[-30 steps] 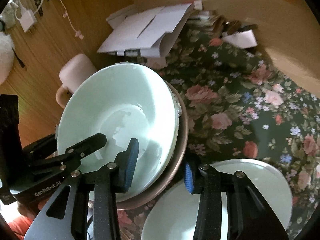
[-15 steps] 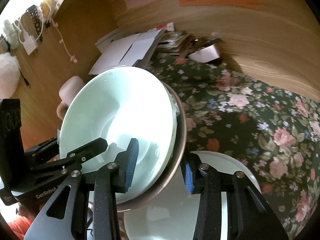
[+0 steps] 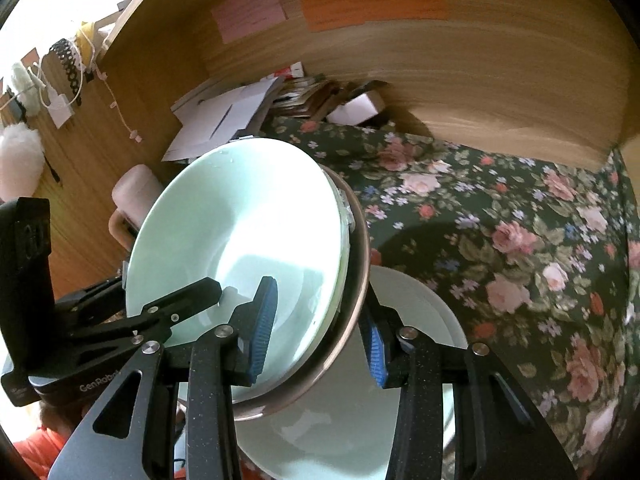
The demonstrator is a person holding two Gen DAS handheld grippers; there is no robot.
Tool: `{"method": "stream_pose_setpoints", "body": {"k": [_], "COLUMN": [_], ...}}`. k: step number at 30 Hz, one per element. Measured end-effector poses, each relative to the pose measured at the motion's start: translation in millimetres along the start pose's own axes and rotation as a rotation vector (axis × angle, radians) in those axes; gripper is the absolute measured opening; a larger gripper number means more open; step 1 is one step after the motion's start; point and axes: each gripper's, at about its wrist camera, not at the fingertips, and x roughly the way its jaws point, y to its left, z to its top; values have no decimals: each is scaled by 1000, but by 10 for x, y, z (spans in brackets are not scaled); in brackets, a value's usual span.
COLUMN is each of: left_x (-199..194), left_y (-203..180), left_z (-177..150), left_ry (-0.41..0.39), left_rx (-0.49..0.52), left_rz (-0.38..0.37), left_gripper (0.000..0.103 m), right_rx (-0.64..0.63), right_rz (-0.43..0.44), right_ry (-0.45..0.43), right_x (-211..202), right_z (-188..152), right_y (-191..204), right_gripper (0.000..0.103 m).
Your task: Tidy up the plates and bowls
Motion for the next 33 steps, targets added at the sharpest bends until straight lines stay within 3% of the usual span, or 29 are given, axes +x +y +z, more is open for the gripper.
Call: {"method": "stream_pose_setpoints", "body": {"k": [24,33], "left_x": [292,305], "left_y": [-364,-390], "left_z": [-216,-210], "left_ry": [97,85], "left_rx": [54,68], "left_rz": [-33,-38], "left_gripper": [47,47], "right_rx": [118,149], "right_rz": [-37,-32], "right_ry": [41,58], "right_x": [-19,68], "right_z": [-325,-393], "right_y": [-382,-475], "right_gripper": [37,37]}}
